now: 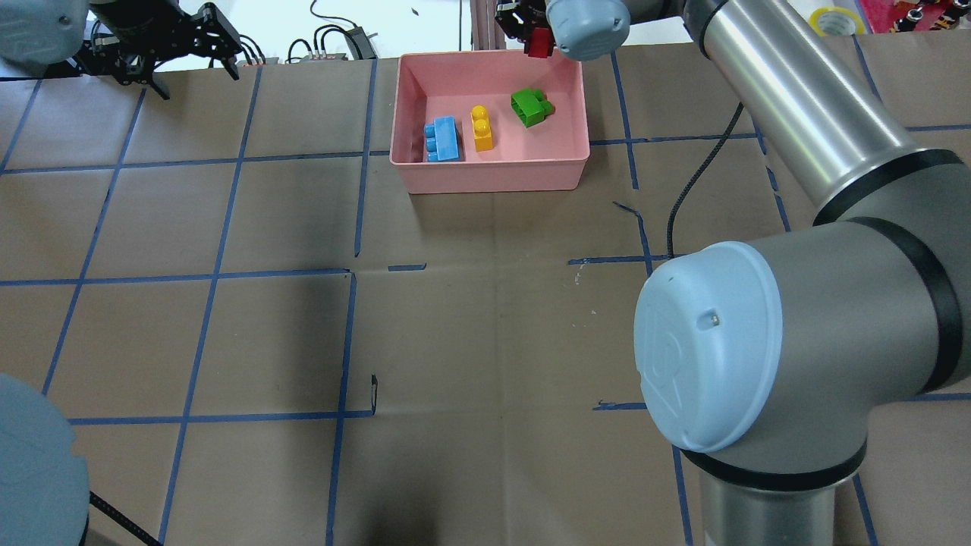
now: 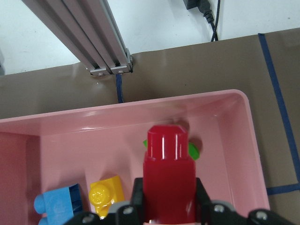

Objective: Put all blocks into box

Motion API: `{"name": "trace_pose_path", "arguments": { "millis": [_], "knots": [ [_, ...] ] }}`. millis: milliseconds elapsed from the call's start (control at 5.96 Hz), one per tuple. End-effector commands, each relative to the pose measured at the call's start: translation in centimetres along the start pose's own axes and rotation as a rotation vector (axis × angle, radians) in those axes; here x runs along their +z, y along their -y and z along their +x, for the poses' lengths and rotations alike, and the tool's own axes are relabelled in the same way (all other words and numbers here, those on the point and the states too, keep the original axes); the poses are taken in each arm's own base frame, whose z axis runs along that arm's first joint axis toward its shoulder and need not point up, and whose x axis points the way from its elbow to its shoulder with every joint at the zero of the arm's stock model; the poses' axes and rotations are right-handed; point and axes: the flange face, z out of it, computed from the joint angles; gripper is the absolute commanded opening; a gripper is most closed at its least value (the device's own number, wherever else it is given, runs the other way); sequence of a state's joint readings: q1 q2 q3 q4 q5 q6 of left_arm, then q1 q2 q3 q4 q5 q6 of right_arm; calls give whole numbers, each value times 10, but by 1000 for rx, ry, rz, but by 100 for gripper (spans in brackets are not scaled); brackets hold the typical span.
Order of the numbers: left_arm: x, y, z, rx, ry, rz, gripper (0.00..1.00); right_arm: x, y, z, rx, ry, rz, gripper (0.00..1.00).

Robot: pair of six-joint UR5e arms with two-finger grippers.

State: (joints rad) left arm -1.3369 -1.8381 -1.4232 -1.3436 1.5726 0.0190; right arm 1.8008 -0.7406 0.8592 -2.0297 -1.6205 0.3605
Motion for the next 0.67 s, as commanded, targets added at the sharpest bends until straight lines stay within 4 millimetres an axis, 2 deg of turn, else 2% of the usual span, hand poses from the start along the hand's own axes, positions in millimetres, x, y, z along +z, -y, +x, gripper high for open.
{"name": "trace_pose_path", "arguments": {
  "millis": [0,168,336,503],
  "knots": [
    [5,-38,-2,32,-1,-38,100,7,-13,-19,-22,3,-21,26],
    [9,-44,8,37,3,-51,100,10,-30,-34,-42,-6,-68,27],
    [-1,-53,26,64,1,-43,100,4,-43,-42,-63,-19,-123,32],
    [-21,-75,64,95,2,-25,100,3,-43,-43,-71,-22,-122,90]
  ]
}}
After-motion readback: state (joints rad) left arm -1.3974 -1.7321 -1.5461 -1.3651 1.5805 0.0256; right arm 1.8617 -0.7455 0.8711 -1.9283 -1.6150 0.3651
